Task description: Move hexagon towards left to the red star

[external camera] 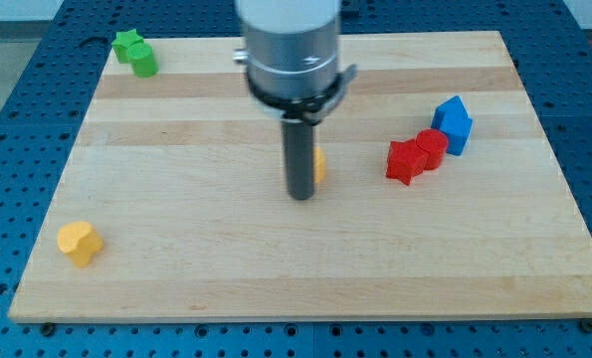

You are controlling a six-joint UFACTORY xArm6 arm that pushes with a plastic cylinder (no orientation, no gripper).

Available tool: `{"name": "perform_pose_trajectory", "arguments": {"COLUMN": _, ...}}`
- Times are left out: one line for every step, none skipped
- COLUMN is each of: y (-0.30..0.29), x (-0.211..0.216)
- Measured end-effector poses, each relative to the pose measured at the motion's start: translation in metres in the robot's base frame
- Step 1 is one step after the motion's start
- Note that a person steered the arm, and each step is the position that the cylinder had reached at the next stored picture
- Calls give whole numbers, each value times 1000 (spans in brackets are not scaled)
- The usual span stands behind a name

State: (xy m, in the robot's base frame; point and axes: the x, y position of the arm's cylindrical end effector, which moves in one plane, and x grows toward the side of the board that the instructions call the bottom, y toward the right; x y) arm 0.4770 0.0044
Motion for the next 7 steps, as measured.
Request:
{"name": "perform_pose_trajectory", "arguments": {"y": 28, "x": -7}}
{"name": "perform_pose_trajectory", "arguments": {"y": 12, "x": 10}}
{"name": "perform_pose_trajectory", "arguments": {"y": -32, "x": 13}}
{"name": "perform_pose_trajectory", "arguments": {"y": -71, "x": -5}}
{"name": "perform_pose_trajectory", "arguments": {"y": -86, "x": -28}}
{"name": "perform_pose_trajectory", "arguments": {"y": -79, "x": -43}}
{"name": "perform_pose_trajectory", "arguments": {"y": -35, "x": -49}}
